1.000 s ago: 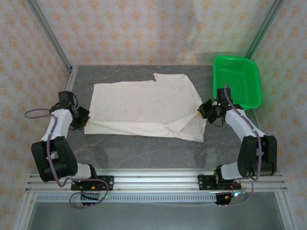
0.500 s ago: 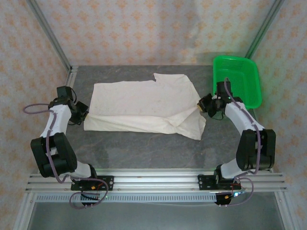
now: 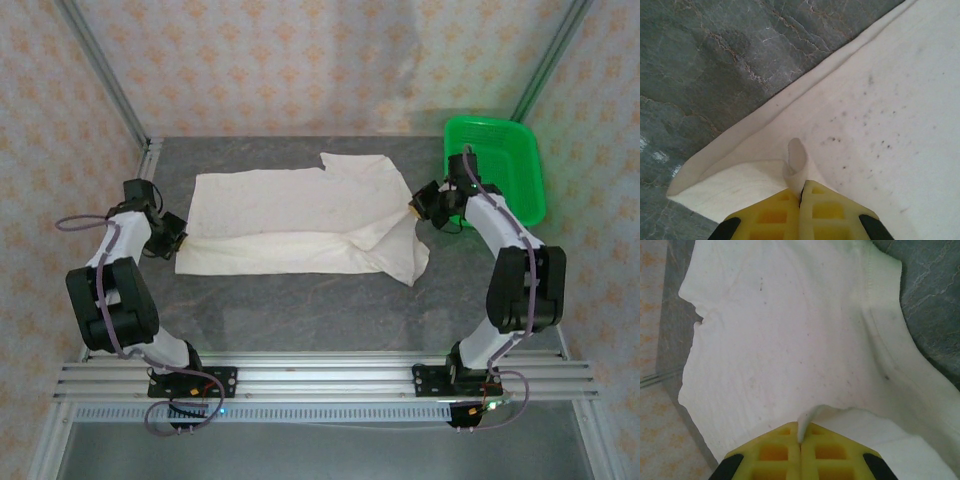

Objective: Fold and stack the t-shirts

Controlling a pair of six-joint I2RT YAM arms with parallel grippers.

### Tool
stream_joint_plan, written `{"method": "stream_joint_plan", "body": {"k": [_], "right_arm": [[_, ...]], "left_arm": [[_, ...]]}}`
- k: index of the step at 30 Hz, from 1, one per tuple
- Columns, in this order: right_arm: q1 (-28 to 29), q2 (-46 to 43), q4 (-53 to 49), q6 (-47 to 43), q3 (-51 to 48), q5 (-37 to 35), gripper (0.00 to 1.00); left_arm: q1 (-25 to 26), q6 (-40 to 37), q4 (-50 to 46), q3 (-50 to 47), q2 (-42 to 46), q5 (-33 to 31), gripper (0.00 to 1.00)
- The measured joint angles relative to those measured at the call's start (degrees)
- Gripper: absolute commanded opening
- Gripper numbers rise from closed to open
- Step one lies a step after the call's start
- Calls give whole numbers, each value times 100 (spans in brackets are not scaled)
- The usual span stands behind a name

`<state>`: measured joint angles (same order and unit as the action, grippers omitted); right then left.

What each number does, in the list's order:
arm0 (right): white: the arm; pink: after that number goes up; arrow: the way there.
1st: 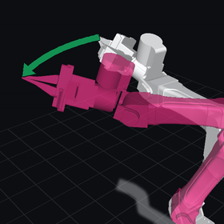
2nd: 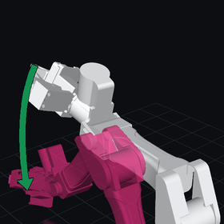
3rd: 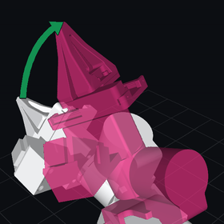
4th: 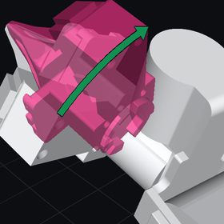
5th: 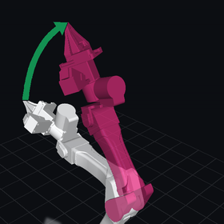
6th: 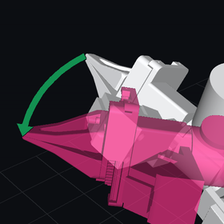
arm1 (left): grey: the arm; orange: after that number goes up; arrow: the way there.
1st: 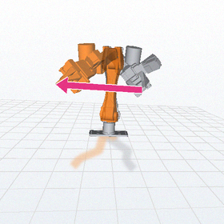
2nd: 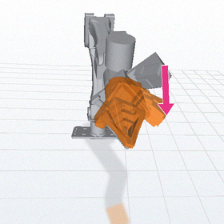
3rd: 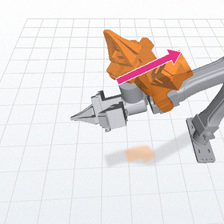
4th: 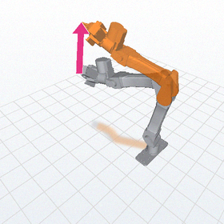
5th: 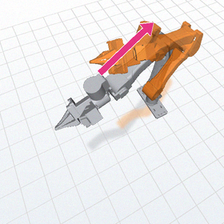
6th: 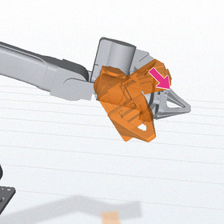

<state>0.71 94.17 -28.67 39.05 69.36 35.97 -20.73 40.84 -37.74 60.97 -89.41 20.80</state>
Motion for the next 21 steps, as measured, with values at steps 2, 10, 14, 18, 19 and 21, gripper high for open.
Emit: {"method": "stream_joint_plan", "body": {"k": [2, 10, 14, 18, 19, 21], "right_arm": [[2, 111, -52, -35, 116, 0, 0], [7, 525, -129, -157, 476, -2, 0], [15, 743, -166, -210, 643, -4, 0], [24, 879, -223, -258, 765, -7, 0], [24, 929, -236, -273, 813, -13, 0], [26, 1019, -260, -295, 896, -22, 0]], "left_arm": [[11, 2, 24, 44, -101, 0, 0], [92, -2, 170, 293, -442, 0, 0], [98, -20, 229, 345, -621, -2, 0], [120, -26, 264, 361, -754, -2, 0], [125, -26, 267, 376, -785, -2, 0], [125, -26, 271, 409, -826, -2, 0]]}}
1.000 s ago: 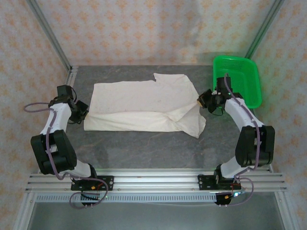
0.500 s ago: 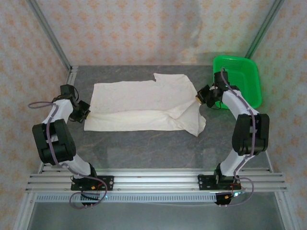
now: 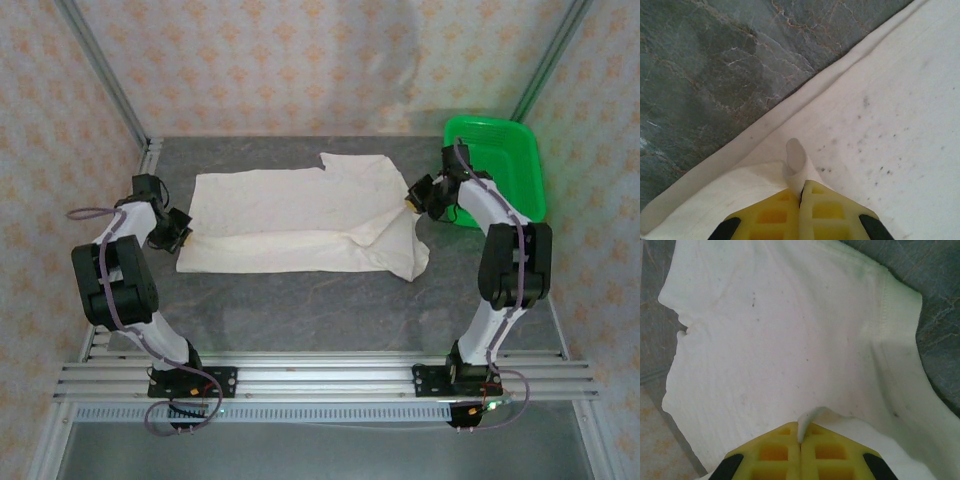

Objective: Fold and stack the t-shirts

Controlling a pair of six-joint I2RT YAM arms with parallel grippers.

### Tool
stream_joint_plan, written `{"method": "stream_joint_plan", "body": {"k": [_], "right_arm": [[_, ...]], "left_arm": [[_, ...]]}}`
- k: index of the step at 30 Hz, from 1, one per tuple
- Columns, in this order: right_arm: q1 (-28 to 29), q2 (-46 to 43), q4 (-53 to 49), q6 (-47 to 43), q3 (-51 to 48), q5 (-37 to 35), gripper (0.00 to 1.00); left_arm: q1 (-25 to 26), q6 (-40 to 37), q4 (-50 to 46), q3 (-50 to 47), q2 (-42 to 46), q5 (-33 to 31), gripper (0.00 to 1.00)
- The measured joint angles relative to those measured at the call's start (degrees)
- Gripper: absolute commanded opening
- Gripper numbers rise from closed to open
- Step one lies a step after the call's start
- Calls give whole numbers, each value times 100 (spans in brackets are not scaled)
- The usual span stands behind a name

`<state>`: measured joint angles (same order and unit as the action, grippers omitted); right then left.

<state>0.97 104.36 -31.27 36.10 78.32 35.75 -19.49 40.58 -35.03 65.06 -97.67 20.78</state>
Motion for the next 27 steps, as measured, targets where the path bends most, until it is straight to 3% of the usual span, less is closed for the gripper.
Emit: {"method": "stream_joint_plan", "body": {"k": [10, 13, 16, 18, 21, 27], "right_arm": [[0, 437, -92, -68, 378, -2, 0], [0, 625, -136, -90, 546, -2, 9], [0, 848, -177, -109, 955, 2, 31], [0, 931, -229, -208, 1316, 2, 47], [0, 894, -260, -319, 1759, 15, 61], [0, -66, -459, -667, 1276, -26, 65]], "left_arm": [[0, -15, 11, 48, -260, -59, 0], [0, -22, 13, 48, -334, -70, 18], [0, 0, 22, 72, -337, -63, 56], [0, 52, 20, 170, -321, -39, 70], [0, 146, 17, 352, -131, 2, 82], [122, 133, -85, 494, 1023, 142, 87]]}}
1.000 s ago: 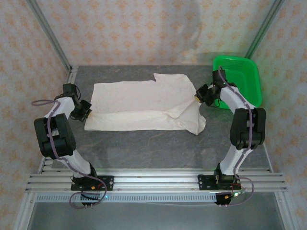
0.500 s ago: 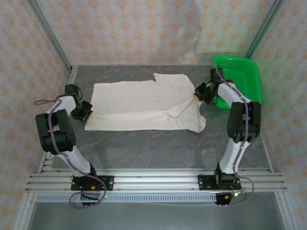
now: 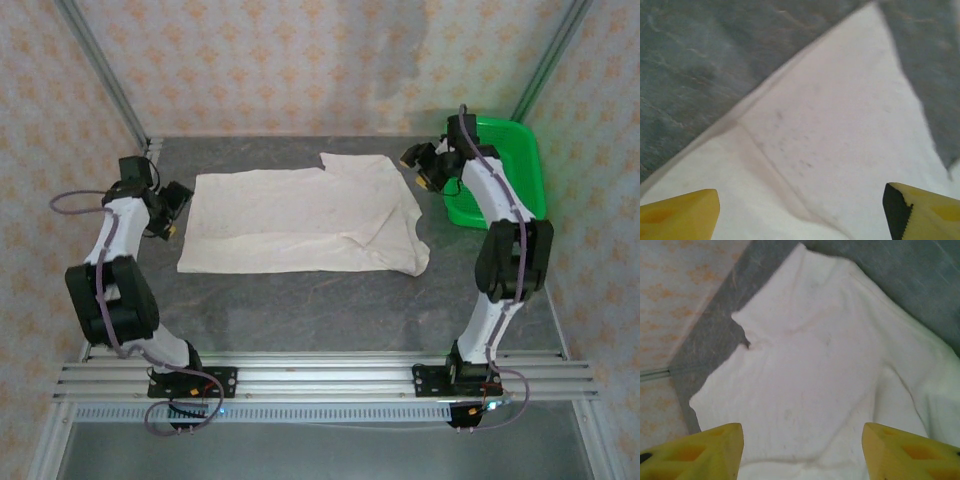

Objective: Fold and stack the t-shirts

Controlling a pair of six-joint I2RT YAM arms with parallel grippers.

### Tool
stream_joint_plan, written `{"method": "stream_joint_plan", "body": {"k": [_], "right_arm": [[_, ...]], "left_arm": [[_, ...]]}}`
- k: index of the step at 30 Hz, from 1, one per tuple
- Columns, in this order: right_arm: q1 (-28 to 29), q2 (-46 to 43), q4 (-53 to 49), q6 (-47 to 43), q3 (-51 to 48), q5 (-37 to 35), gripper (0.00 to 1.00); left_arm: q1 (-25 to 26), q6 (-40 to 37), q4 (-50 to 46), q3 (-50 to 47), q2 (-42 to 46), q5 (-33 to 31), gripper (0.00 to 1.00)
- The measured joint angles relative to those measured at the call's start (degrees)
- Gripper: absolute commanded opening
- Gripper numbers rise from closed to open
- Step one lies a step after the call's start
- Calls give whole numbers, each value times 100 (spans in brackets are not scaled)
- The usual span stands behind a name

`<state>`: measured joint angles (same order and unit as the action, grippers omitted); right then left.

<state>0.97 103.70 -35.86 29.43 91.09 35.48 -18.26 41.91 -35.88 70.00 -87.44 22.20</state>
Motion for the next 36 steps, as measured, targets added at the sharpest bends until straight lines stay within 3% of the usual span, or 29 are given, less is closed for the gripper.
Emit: {"method": "stream_joint_plan", "body": {"k": [4, 8, 13, 18, 24, 27, 36], "right_arm": [[0, -2011, -120, -9, -2094, -66, 65], [0, -3091, -68, 61, -3510, -35, 64], [2, -2924, 22, 28, -4419, -9, 62], [129, -2629, 332, -125, -4548, 31, 58], [339, -2079, 817, -267, -4599, 15, 40], [339, -1794, 870, -302, -4599, -122, 27], [339, -1580, 461, -424, -4253, -1091, 0]], "left_arm": [[210, -116, -107, -535, 1250, 83, 86], [282, -138, -57, -1506, 1711, 262, 84], [424, -127, 85, -2223, 1027, 374, 82], [479, -127, 575, -2227, 557, 476, 78], [479, -125, 1012, -2194, 20, 479, 75], [479, -120, 1130, -2162, -214, 435, 74], [450, -85, 1169, -2083, -452, 151, 72]]}}
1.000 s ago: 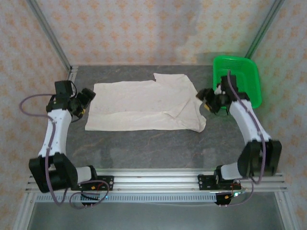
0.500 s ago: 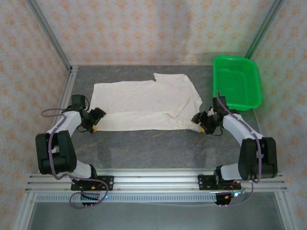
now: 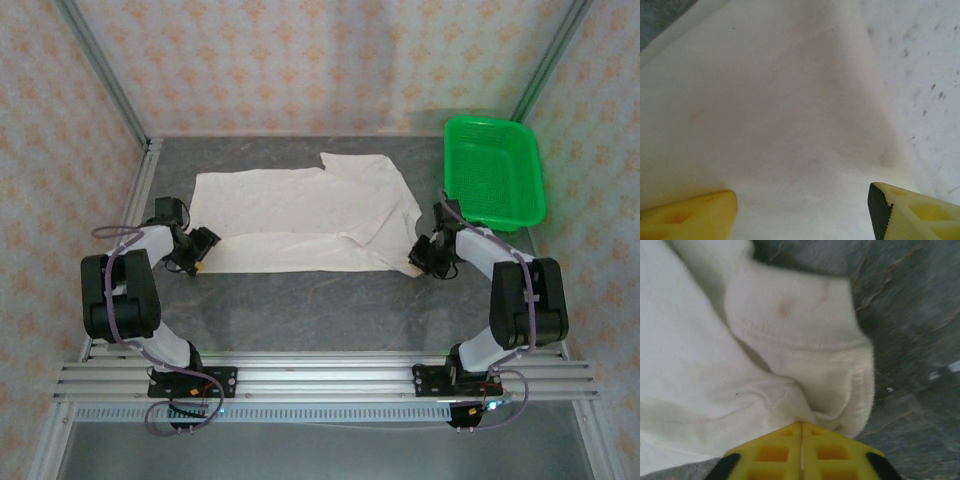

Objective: Fold and stack the t-shirts

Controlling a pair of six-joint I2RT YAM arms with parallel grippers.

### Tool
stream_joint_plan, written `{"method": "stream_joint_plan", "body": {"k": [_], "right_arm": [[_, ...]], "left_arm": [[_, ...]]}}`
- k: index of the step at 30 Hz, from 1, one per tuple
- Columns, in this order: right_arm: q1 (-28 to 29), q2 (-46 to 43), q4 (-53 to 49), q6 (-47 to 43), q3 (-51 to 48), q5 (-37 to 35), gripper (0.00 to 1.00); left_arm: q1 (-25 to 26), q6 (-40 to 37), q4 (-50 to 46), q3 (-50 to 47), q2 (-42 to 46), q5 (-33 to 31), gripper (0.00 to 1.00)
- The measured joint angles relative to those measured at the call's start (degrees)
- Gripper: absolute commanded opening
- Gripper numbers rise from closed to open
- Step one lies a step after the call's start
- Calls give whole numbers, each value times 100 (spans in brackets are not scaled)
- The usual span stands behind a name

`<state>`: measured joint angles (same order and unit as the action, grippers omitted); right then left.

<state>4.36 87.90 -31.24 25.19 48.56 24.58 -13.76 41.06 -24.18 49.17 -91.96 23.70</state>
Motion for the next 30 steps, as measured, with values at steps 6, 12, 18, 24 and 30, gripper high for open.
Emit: {"method": "stream_joint_plan", "body": {"k": [6, 12, 18, 24, 30], "right_arm": [[0, 0, -271, -107, 138, -603, 0], [0, -212, -365, -310, 186, -479, 37], [52, -715, -81, -295, -249, 236, 46], [315, -586, 33, -269, -442, 396, 38], [428, -160, 153, -170, -404, 146, 3]], "left_arm": [[-48, -63, 0, 28, -35, -118, 72], [-52, -111, 4, 28, -35, -155, 72], [-52, -175, 44, -2, -33, -140, 72], [-52, -203, 72, -26, -11, -138, 73], [-55, -216, 129, -81, 11, -136, 72]]}}
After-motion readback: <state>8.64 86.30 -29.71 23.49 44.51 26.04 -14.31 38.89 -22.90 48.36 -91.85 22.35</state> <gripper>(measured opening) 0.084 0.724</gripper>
